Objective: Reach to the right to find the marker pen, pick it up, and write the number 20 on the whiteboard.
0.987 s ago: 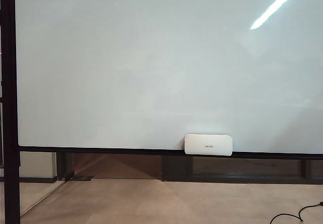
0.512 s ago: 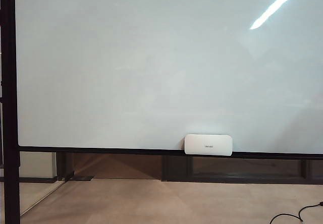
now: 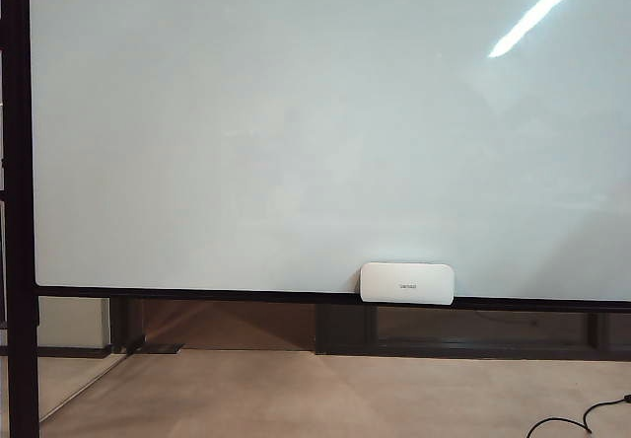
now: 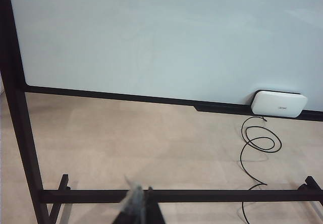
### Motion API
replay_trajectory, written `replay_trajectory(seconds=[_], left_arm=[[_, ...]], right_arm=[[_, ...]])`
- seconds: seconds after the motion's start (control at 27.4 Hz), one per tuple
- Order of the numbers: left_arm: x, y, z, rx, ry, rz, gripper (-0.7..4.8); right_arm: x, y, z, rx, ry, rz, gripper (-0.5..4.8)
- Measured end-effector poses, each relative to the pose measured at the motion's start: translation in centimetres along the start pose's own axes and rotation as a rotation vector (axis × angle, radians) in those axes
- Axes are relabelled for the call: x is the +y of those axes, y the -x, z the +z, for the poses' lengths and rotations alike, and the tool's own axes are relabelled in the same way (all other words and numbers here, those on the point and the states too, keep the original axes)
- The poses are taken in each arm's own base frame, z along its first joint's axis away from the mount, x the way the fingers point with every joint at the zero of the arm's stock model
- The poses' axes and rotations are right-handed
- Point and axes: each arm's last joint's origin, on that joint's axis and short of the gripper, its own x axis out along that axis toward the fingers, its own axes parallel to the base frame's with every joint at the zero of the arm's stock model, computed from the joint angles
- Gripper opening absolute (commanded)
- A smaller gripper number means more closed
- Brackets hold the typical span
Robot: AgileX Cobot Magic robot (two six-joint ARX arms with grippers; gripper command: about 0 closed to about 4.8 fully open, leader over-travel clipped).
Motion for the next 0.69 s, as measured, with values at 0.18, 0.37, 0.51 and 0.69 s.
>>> replay_trajectory(seconds=[0.18, 0.37, 0.51, 0.69], left_arm=[[0.0, 0.0, 0.0, 0.0, 0.0, 0.0, -0.03], [0.0, 0.0, 0.0, 0.0, 0.0, 0.0, -0.03], [0.0, 0.0, 0.0, 0.0, 0.0, 0.0, -0.03], [0.0, 0.0, 0.0, 0.0, 0.0, 0.0, -0.03]], right_arm=[[-0.01, -0.04, 0.14, -0.01, 0.009, -0.019, 2.28], [-0.02, -0.07, 0.19, -0.012, 0.01, -0.022, 0.95], [0.04, -0.13, 0.19, -0.012, 0.004, -0.024, 0.33], [0.18, -0.24, 0.2, -0.012, -0.015, -0.02, -0.01]])
